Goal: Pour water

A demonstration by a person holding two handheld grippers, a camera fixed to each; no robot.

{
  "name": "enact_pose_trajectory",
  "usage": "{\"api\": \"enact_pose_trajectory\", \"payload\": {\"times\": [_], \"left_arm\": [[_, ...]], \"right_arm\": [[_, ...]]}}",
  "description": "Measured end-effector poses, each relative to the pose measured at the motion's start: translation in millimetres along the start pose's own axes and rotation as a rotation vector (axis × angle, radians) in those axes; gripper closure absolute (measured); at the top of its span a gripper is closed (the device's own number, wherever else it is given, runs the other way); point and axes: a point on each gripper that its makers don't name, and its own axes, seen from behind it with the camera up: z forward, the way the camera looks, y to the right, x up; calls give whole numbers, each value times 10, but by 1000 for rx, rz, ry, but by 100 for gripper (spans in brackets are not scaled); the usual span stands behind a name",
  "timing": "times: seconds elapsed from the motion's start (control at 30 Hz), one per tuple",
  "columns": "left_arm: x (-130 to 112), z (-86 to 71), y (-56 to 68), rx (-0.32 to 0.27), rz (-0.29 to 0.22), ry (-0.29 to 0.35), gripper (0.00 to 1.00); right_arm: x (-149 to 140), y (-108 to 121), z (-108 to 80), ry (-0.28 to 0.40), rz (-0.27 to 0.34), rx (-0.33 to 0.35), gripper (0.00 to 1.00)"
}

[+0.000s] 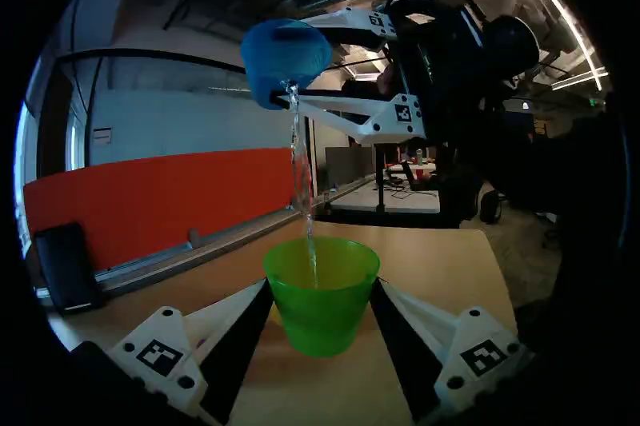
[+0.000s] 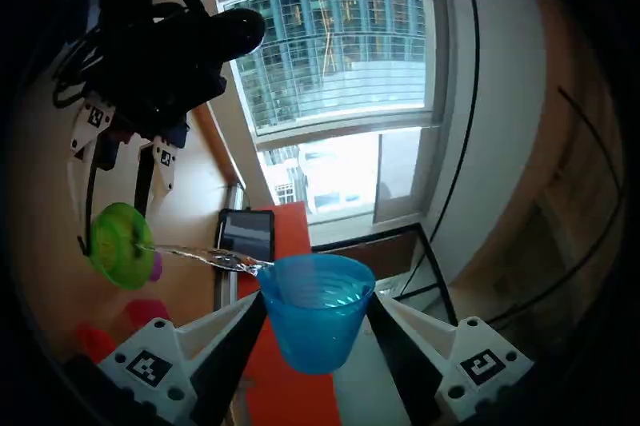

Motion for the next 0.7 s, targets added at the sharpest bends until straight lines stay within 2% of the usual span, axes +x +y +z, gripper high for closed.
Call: {"api": "enact_pose_trajectory", "payload": {"times": [0.7], "left_arm": [[13,26,22,-5,-1,4,16]], "right_arm": [[34,131,37,7,-125,-19,11]]}}
